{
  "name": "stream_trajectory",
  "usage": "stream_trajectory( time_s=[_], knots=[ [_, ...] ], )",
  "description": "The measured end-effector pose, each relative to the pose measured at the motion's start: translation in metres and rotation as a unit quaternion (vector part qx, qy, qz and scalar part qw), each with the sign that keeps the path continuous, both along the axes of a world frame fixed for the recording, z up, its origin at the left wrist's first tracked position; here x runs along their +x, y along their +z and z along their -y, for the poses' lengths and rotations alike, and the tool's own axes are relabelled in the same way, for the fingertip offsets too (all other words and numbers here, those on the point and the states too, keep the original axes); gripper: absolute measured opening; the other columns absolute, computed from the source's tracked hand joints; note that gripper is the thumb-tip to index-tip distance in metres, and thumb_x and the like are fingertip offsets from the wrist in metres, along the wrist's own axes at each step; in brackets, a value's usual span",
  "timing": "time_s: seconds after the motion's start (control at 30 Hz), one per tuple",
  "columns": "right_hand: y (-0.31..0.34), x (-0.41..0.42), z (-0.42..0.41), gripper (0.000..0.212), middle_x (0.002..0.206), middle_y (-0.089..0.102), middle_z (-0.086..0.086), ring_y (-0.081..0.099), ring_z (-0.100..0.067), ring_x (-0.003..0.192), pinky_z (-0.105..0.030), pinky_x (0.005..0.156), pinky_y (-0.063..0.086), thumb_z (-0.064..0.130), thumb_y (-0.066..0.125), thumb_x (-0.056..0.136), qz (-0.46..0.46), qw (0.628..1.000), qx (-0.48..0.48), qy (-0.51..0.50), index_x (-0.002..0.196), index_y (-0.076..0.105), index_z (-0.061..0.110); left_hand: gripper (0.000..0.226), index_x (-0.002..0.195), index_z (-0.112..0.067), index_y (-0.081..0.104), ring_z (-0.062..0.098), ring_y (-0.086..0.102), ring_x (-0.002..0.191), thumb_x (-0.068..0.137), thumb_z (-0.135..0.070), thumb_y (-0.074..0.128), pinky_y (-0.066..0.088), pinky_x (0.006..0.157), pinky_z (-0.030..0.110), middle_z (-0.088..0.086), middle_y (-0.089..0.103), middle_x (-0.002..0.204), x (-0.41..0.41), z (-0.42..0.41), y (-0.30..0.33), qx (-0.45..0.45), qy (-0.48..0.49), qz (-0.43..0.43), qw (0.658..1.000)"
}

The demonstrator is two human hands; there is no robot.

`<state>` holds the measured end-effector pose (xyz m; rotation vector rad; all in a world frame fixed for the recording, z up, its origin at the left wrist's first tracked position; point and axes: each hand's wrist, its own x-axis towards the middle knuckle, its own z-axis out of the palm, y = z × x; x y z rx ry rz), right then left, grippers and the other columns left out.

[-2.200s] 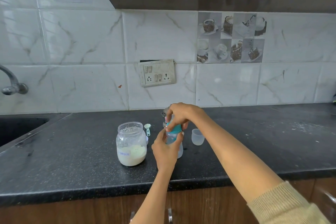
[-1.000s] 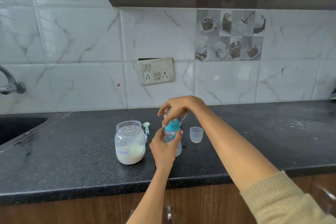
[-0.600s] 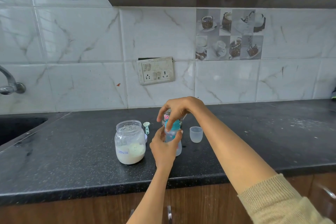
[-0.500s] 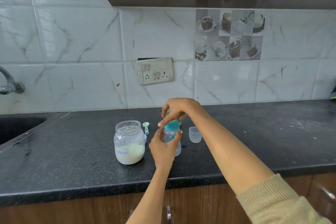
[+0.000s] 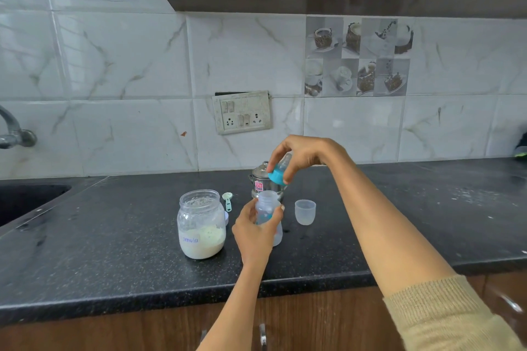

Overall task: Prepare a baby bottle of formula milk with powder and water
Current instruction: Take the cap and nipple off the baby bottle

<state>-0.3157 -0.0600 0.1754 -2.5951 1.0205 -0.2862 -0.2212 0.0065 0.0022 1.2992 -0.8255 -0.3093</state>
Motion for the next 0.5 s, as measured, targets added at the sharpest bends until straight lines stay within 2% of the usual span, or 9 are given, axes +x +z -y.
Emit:
stream_trajectory(
  time_s=[0.17,0.4,0.5],
  knots=[
    [-0.006,-0.033,0.002,0.037,0.098,0.058,0.003,0.054,-0.013,0.087,-0.017,0.063,0.045,0.000,0.076,0.068,0.001,0.999,0.034,-0.036,0.093,0.072,0.027,0.062,0.123,-0.011,0.057,0.010,0.056,0.103,0.069,-0.033,0.080,0.044,0.090,0.024,0.006,0.063,0.122,0.000,0.000,-0.001,-0.003,0.001,0.003,1.000],
    [-0.048,-0.049,0.003,0.036,0.109,0.059,0.003,0.055,-0.010,0.089,-0.015,0.062,0.045,0.003,0.077,0.068,-0.042,0.994,0.075,-0.072,0.095,0.072,0.027,0.064,0.123,-0.011,0.057,0.013,0.057,0.107,0.069,-0.035,0.080,0.044,0.090,0.024,0.006,0.062,0.123,-0.001,0.000,-0.002,0.002,0.003,0.011,1.000],
    [-0.071,-0.044,0.007,0.035,0.119,0.060,0.002,0.058,-0.014,0.098,-0.015,0.062,0.046,0.004,0.077,0.067,-0.069,0.991,0.086,-0.073,0.090,0.071,0.030,0.061,0.122,-0.011,0.058,0.008,0.054,0.101,0.069,-0.033,0.080,0.043,0.088,0.022,0.006,0.063,0.122,-0.001,-0.001,-0.002,0.000,0.005,0.015,1.000]
  ],
)
